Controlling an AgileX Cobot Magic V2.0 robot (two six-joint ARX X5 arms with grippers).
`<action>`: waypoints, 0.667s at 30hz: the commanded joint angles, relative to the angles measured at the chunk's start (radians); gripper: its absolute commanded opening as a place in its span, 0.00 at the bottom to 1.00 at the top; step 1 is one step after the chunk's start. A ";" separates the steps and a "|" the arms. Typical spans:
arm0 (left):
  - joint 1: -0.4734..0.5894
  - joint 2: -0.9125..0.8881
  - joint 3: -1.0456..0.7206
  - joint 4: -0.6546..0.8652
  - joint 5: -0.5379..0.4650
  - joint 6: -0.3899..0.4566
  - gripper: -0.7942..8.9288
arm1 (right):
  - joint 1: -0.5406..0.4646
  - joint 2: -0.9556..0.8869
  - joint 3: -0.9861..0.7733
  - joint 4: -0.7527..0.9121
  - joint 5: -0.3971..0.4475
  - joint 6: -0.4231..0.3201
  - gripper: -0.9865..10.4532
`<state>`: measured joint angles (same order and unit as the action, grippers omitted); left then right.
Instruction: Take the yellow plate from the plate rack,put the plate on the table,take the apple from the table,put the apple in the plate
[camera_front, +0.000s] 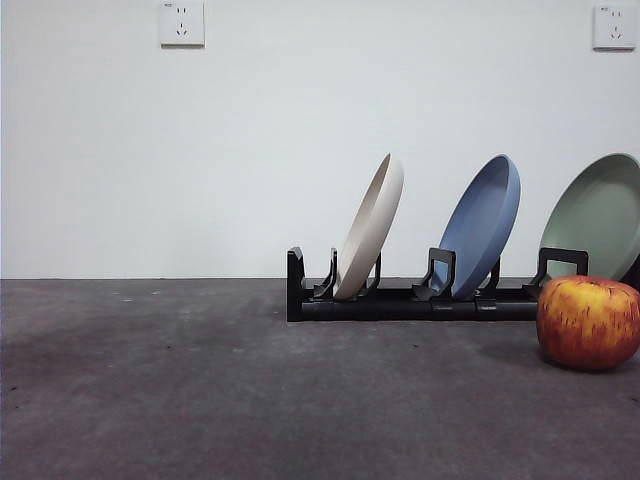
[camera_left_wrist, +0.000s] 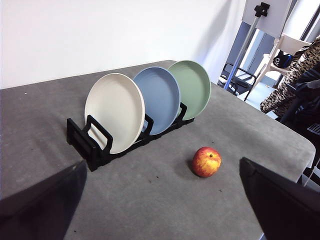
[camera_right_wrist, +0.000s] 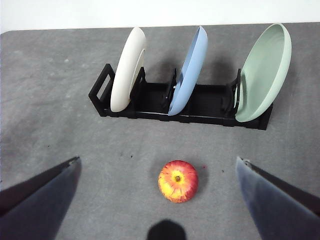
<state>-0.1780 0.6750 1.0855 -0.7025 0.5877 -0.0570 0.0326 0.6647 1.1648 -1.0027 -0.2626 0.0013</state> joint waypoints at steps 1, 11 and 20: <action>-0.012 0.002 0.003 0.004 0.007 -0.002 0.79 | 0.001 0.004 0.004 0.003 -0.005 -0.005 0.74; -0.054 0.068 0.003 0.024 0.039 0.001 0.79 | 0.001 0.025 0.004 -0.001 -0.063 -0.005 0.74; -0.113 0.228 0.054 0.080 0.053 0.017 0.79 | 0.001 0.054 0.004 0.030 -0.542 -0.010 0.16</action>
<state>-0.2848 0.8967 1.1328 -0.6350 0.6365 -0.0528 0.0326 0.7177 1.1648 -0.9874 -0.7227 0.0002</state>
